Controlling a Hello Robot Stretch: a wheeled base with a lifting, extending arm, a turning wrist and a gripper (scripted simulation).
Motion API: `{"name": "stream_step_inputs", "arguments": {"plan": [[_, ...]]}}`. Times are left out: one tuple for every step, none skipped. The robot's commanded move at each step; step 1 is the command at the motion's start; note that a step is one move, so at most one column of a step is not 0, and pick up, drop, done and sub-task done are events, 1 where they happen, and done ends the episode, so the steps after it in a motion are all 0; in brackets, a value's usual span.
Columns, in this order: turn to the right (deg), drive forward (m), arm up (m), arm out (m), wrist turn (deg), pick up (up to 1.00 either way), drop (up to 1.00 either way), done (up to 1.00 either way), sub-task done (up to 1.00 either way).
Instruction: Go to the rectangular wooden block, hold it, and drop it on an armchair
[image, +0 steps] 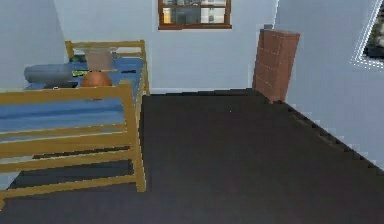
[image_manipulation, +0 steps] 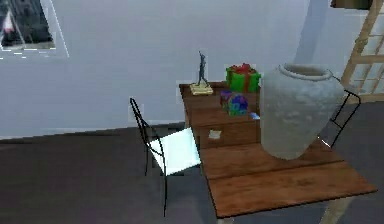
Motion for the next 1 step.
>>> {"name": "stream_step_inputs", "arguments": {"plan": [[0.0, 1.00, 0.00, 0.00, 0.0, 0.00, 0.00, 0.00, 0.00]]}}
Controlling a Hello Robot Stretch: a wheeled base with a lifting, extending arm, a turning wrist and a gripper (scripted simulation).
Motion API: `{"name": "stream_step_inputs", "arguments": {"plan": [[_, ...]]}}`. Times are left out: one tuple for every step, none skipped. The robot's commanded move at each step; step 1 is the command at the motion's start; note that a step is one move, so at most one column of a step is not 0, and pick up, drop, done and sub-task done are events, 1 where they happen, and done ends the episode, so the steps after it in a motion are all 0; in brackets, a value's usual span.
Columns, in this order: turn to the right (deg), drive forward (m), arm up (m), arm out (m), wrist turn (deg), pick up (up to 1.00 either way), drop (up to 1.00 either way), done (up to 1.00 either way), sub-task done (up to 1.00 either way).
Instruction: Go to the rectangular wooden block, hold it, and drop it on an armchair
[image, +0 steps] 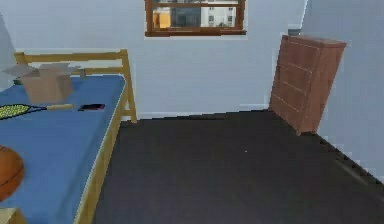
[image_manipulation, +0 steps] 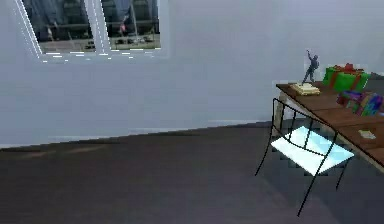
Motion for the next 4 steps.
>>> {"name": "stream_step_inputs", "arguments": {"plan": [[12.0, 0.00, 0.00, 0.00, 0.0, 0.00, 0.00, 0.00, 0.00], [0.0, 0.20, 0.00, 0.00, 0.0, 0.00, 0.00, 0.00, 0.00], [-18.0, 0.00, 0.00, 0.00, 0.0, 0.00, 0.00, 0.00, 0.00], [0.0, 1.00, 0.00, 0.00, 0.0, 0.00, 0.00, 0.00, 0.00]]}}
